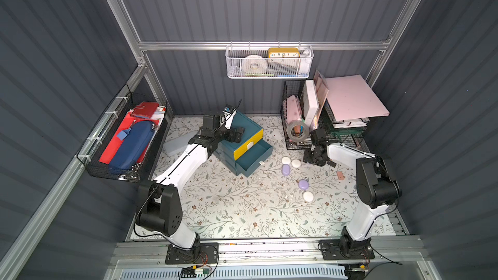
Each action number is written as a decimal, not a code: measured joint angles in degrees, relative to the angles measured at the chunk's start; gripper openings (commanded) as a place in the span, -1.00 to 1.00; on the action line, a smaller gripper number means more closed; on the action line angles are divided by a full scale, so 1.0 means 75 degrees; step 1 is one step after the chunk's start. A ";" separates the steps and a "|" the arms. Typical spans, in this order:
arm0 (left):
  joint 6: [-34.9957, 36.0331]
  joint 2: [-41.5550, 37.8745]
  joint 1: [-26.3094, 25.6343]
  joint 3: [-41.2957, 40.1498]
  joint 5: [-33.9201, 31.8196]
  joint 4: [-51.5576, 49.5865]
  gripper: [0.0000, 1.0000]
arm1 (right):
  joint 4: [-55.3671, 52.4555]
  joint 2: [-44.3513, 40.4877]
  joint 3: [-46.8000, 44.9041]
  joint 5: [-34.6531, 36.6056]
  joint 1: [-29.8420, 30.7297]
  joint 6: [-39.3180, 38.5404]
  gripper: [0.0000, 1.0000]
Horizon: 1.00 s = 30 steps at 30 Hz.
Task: Put the bluetooth earphones in the drawer according to color
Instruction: Pick up the Bluetooth earphone from the center of the board, then place the bluetooth earphone in the drawer.
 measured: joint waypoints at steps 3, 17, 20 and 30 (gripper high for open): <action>0.0000 0.0003 0.0000 0.0000 0.0003 0.0000 0.99 | 0.0201 -0.0656 -0.0233 -0.0274 0.0187 -0.0154 -1.00; 0.0000 0.0015 0.0000 0.0015 0.0006 -0.0003 0.99 | 0.1137 -0.1632 0.0635 -0.1163 0.2124 -0.1207 -1.00; 0.0000 0.0015 0.0000 0.0015 0.0006 -0.0003 0.99 | 0.1408 -0.1495 0.0886 -0.1416 0.2346 -0.1224 -1.00; 0.0000 0.0015 0.0000 0.0015 0.0006 -0.0003 0.99 | 0.1950 -0.0425 0.1373 -0.2288 0.2769 -0.0924 -1.00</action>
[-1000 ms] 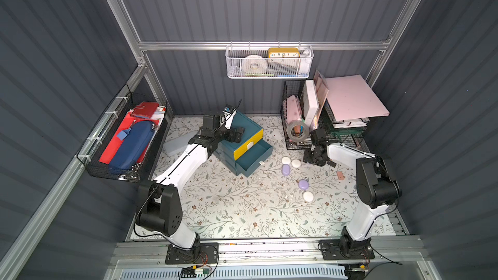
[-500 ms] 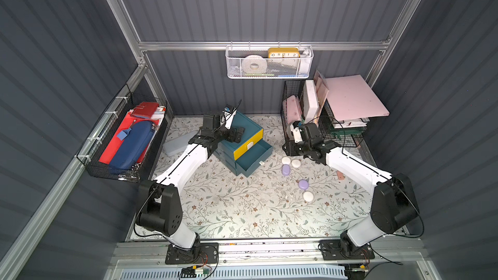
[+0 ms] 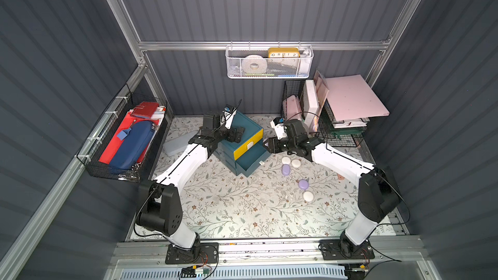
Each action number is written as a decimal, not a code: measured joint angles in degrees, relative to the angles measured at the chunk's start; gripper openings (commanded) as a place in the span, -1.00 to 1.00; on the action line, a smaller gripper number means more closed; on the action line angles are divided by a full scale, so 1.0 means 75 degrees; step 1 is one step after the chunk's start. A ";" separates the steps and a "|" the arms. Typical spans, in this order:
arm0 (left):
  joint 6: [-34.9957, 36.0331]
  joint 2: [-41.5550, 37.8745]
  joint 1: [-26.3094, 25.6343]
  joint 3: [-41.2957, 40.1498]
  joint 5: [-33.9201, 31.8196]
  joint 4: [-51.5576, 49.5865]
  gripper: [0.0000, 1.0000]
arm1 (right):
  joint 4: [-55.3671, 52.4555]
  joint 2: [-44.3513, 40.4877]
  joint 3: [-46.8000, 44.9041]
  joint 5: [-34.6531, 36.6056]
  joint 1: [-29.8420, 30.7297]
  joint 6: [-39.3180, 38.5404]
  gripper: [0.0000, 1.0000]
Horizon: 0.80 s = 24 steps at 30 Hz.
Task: Put the bluetooth earphones in the drawer according to color
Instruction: Place the bluetooth earphone in the drawer.
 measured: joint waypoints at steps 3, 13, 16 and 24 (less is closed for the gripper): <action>0.0000 0.0000 0.0000 0.0000 -0.0003 0.0000 0.99 | 0.0041 0.0149 0.0117 -0.0093 0.0169 0.0050 -1.00; 0.0000 0.0000 0.0000 0.0000 -0.0006 0.0000 0.99 | 0.0152 0.0463 0.0414 -0.0312 0.0323 0.0082 -1.00; 0.0000 0.0000 0.0000 0.0000 -0.0006 0.0000 0.99 | 0.0035 0.0688 0.0583 -0.0393 0.0326 0.0079 -0.78; 0.0000 -0.0003 0.0000 0.0000 -0.0006 -0.0003 0.99 | -0.0079 0.0761 0.0641 -0.0434 0.0326 0.0085 0.18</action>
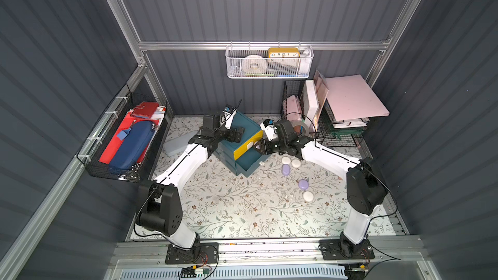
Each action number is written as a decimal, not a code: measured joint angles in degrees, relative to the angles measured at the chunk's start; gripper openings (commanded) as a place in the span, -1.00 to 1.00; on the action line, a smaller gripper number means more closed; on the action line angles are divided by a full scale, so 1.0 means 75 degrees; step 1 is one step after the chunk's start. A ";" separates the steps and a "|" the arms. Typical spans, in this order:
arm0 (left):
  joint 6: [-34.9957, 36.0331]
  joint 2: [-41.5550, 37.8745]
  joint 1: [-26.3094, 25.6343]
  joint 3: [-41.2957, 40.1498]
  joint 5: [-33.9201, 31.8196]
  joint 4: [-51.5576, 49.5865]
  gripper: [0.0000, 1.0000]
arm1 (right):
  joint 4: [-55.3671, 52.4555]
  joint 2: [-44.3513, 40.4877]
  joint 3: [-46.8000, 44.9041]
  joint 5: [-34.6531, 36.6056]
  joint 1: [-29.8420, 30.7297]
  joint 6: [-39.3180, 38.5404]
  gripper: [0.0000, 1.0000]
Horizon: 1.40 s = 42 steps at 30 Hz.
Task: Put the bluetooth earphones in the drawer according to color
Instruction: Place the bluetooth earphone in the drawer, then pick up the Bluetooth earphone from the center of the board.
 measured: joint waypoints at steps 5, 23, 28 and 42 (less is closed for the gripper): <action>0.0000 0.0000 0.0000 0.0000 0.0000 0.0000 0.99 | 0.0146 -0.0041 -0.0032 0.0023 0.0000 0.0015 0.47; 0.0000 0.0000 0.0000 0.0000 0.0000 0.0000 0.99 | -0.0592 -0.1667 -0.0592 0.1603 -0.0023 -0.0350 0.62; 0.0000 0.0000 0.0000 0.0000 0.0000 0.0000 0.99 | -0.1719 -0.2264 -0.0793 0.2331 -0.0335 -0.0326 0.67; 0.0000 0.0000 0.0000 0.0000 0.0000 -0.0003 0.99 | -0.3891 -0.2498 -0.2398 0.2795 -0.1189 0.0353 0.76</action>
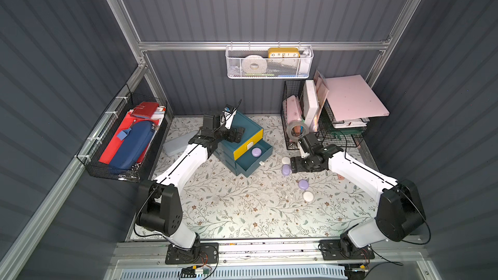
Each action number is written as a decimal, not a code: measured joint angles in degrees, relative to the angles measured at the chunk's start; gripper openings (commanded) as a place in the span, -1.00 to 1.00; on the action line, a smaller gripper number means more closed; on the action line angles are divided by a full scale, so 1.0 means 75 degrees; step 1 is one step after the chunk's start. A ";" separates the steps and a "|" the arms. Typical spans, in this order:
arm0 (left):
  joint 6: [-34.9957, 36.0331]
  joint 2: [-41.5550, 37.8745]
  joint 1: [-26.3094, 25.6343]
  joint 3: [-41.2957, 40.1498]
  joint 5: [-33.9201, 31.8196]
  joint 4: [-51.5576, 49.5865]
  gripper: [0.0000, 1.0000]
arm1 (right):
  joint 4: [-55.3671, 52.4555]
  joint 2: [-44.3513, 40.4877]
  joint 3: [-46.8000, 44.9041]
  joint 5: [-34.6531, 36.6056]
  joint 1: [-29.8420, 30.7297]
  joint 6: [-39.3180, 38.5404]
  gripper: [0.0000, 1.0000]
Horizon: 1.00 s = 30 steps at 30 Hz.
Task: Put the bluetooth earphones in the drawer according to color
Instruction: Pick up the Bluetooth earphone from the center of the board.
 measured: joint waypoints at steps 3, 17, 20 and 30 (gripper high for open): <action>0.0000 0.0000 0.0000 0.0000 0.0000 0.0000 0.99 | -0.0140 0.0003 -0.0187 -0.0029 -0.0114 0.0111 0.75; 0.0000 0.0000 -0.0009 0.0009 -0.0006 -0.0015 0.99 | -0.0175 0.0839 -0.0539 -0.0207 -0.0163 0.0277 0.73; 0.0000 0.0000 -0.0015 0.0012 -0.0006 -0.0017 0.99 | -0.0160 0.0994 -0.0583 -0.0227 -0.0163 0.0300 0.73; 0.0000 0.0000 -0.0015 0.0015 -0.0035 -0.0017 0.99 | -0.0079 0.1311 -0.0734 -0.0286 -0.0163 0.0318 0.67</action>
